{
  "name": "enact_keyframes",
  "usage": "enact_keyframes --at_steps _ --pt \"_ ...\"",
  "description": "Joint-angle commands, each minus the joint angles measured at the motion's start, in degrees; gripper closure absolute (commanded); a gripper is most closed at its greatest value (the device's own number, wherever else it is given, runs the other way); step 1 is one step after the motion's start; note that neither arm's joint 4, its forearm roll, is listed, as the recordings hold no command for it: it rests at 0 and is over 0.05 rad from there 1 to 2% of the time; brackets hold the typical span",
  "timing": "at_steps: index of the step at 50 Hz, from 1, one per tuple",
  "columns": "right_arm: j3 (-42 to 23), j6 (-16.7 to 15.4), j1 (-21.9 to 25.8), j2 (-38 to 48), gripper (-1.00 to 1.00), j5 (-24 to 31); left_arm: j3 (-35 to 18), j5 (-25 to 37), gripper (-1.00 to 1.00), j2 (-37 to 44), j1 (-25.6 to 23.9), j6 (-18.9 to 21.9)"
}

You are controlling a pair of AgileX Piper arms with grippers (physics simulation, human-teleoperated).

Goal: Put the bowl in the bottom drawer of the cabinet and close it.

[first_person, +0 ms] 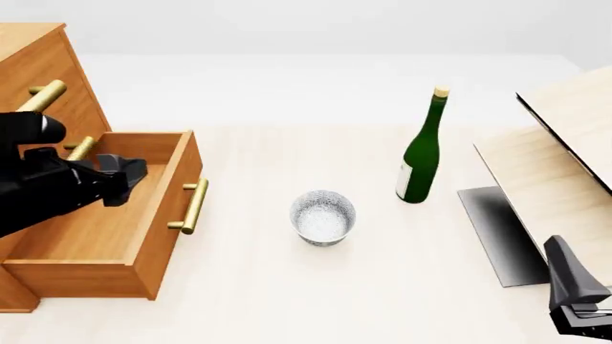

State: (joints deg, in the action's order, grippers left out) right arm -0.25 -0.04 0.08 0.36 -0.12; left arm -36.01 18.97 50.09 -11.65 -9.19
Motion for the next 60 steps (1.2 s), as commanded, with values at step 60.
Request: enact_keyframes --at_steps 60 --pt "0.0 0.0 0.0 0.0 -1.0 0.0 3.6 -9.7 -1.0 16.7 1.4 -6.2"
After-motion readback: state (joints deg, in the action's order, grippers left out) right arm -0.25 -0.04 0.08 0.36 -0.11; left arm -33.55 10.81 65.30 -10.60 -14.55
